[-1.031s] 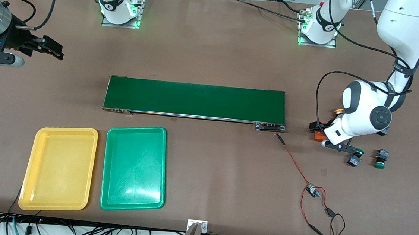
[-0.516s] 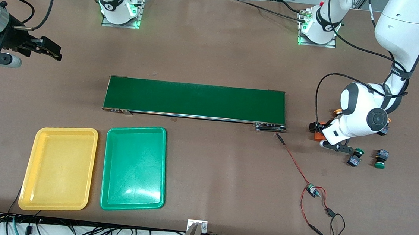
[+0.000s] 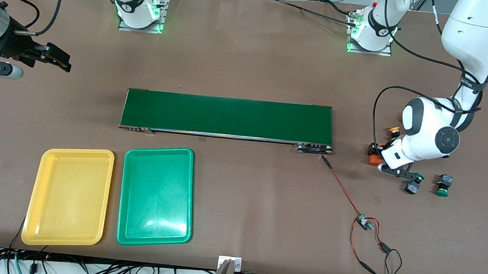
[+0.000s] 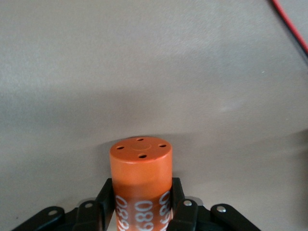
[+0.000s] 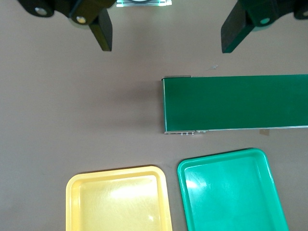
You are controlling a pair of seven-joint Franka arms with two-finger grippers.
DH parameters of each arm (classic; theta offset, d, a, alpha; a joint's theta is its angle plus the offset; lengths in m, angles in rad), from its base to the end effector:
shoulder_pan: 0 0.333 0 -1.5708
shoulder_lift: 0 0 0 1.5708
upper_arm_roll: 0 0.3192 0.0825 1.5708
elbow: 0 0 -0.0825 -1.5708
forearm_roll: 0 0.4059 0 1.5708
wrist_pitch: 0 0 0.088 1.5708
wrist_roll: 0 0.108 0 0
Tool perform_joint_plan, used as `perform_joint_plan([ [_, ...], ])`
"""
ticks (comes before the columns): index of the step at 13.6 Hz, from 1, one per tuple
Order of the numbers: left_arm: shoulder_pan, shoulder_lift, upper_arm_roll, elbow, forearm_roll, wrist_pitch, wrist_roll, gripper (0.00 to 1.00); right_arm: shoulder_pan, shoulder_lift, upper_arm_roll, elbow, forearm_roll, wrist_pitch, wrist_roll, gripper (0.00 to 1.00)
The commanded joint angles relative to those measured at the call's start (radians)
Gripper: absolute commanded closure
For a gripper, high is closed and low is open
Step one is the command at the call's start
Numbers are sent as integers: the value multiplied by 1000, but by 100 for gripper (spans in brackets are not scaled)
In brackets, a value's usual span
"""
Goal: Sort buttons by color to trays
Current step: 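Close the left gripper on the orange battery and lift it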
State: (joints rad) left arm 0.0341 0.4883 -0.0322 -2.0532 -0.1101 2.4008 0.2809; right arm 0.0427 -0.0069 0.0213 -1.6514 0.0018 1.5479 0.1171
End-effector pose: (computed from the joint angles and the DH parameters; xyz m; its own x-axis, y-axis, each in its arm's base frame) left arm 0.5920 0.0000 0.1687 0.9740 -0.1939 -0.1168 -0.1808 -0.9769 0.1139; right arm 0.5672 0.0366 0.5892 0.9940 -0.0533 -0.0960 -0.0527 -0.9986 0.0096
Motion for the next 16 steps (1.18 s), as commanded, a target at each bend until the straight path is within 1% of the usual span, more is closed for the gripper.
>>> perform_joint_plan([
  [1,-5,-53,-58,56,-10,-104,26,100,-35,-11,-1,-10,1,8,9,0],
  [2,-5,-57,-80,108,-5,-176,30,100,-56,-11,-1,-8,1,6,0,0],
  [4,-5,-57,-136,226,0,-326,75,100,-66,-13,-1,-8,0,3,-7,0],
  [6,-9,-57,-150,316,3,-438,159,100,-75,-8,-1,-10,-2,3,-7,0],
  [7,-16,-65,-150,330,3,-466,217,100,-76,-5,-1,-10,-2,3,-7,0],
  [8,-22,-76,-152,328,3,-482,298,100,-76,-5,-1,-10,-2,3,-5,0],
  [9,-17,-79,-170,324,1,-505,393,100,-75,-5,0,-8,0,1,-7,0],
  [11,-17,-94,-175,318,1,-528,548,100,-75,-5,0,-8,4,0,-8,0],
  [12,-19,-94,-175,317,3,-546,604,100,-72,-4,2,-10,4,-2,-7,0],
  [16,-23,-99,-176,308,3,-552,762,100,-66,10,6,-10,4,4,-8,0],
])
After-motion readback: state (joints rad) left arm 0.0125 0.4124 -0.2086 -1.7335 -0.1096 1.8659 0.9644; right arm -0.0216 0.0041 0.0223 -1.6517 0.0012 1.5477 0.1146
